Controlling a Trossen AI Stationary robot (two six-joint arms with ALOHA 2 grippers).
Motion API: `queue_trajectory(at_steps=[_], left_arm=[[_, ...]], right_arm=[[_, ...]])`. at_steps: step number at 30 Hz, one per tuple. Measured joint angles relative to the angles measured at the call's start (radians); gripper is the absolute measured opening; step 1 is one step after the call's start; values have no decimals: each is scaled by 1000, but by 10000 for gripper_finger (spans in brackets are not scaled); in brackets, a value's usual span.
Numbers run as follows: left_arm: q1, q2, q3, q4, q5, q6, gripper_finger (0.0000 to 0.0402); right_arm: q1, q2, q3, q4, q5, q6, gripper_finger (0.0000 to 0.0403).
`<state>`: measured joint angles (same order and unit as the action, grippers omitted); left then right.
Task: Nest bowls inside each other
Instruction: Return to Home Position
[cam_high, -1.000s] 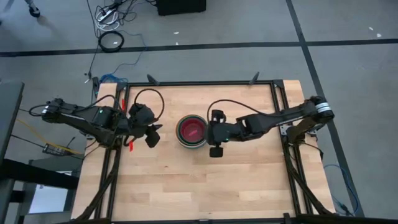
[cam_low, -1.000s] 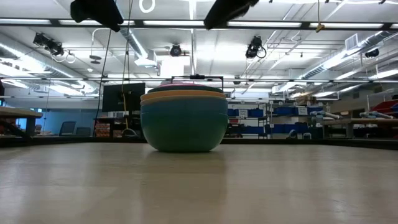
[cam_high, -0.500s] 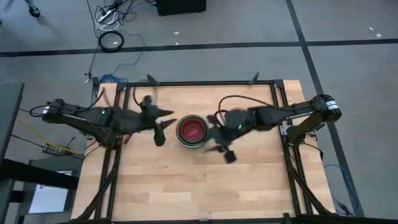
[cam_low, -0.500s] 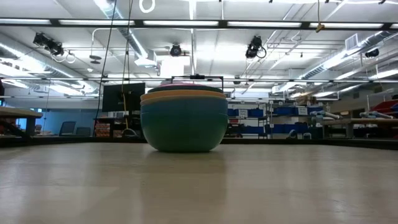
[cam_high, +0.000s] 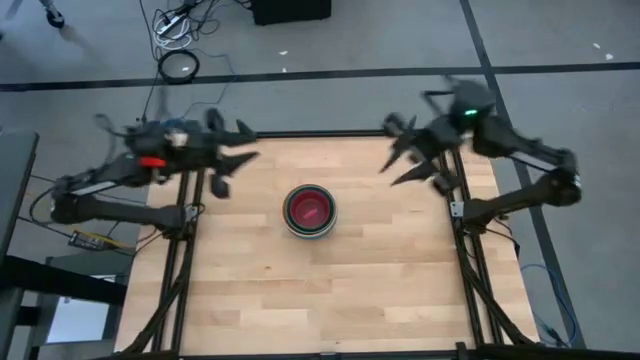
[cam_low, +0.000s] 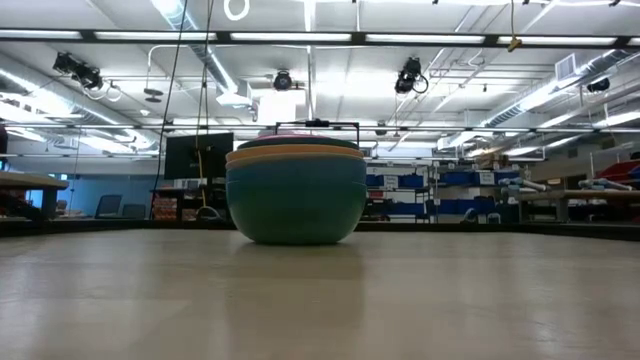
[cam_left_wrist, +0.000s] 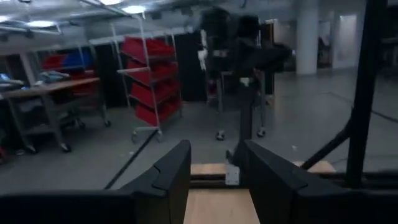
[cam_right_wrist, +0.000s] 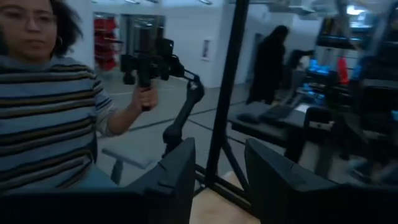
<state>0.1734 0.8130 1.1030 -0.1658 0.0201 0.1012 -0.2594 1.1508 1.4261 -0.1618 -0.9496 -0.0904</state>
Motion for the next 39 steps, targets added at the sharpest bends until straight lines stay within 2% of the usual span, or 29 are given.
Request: queue_trajectory(at_steps=[2, 5, 9, 14, 17, 21, 24, 27, 31, 35, 39], left_arm=[[17, -83, 1, -47, 4, -1, 152], [16, -190, -3, -123, 10, -1, 152], [16, -288, -54, -182, 8, -35, 152], [16, -395, -186, -187, -25, -82, 152], [15, -445, -310, -97, 6, -117, 152], [-15, -476, -544, 180, 127, -162, 152], [-38, -482, -711, 321, 93, -187, 152], [-51, -503, -815, 403, 70, -218, 152], [-65, -529, -866, 421, 55, -226, 152], [-64, -590, -852, 380, 30, -221, 152], [-64, -686, -797, 279, 27, -226, 152]], right_arm=[[-8, -84, 0, -113, 24, -28, 128], [0, -183, -26, -219, 116, -58, 128], [22, -266, -115, -192, 151, -60, 128], [23, -321, -246, -166, 227, -59, 128], [23, -338, -373, -58, 229, -28, 128], [47, -341, -631, 245, 230, 53, 128], [60, -339, -820, 481, 255, 108, 128], [58, -352, -972, 644, 277, 157, 128], [42, -385, -1095, 792, 280, 241, 128], [2, -476, -1132, 814, 267, 275, 128], [-44, -591, -1133, 811, 197, 293, 128]])
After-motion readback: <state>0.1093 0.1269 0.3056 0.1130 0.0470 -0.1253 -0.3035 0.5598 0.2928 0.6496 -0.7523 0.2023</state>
